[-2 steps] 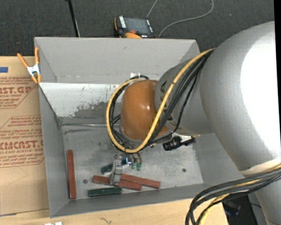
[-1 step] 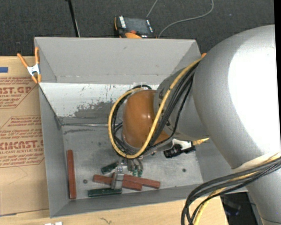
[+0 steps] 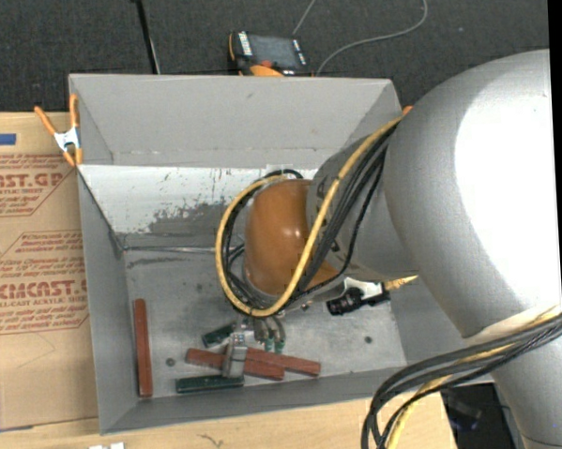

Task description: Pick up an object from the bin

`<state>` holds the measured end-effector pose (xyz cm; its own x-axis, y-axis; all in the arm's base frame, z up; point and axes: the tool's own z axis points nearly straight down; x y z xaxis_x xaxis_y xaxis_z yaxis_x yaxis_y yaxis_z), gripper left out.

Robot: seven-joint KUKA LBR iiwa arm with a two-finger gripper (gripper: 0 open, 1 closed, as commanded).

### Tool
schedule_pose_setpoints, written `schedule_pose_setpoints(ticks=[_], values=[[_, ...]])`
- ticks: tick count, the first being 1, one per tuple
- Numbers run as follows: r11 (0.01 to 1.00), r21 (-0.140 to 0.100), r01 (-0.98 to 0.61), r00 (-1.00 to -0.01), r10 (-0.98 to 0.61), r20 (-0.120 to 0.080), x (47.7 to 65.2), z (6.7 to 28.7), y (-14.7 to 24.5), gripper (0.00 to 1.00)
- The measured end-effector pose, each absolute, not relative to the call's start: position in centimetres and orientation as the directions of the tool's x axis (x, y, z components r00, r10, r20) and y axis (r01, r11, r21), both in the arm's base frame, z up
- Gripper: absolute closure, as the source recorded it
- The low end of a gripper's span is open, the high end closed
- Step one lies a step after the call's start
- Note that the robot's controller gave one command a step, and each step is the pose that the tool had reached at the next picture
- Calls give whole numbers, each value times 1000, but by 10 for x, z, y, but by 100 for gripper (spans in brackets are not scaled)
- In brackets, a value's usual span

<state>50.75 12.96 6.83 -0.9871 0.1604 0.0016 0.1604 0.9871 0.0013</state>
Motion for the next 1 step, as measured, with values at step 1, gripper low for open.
schedule_pose_setpoints(ticks=[1], values=[[987,2,160,-987,160,3,508,72,130,100]])
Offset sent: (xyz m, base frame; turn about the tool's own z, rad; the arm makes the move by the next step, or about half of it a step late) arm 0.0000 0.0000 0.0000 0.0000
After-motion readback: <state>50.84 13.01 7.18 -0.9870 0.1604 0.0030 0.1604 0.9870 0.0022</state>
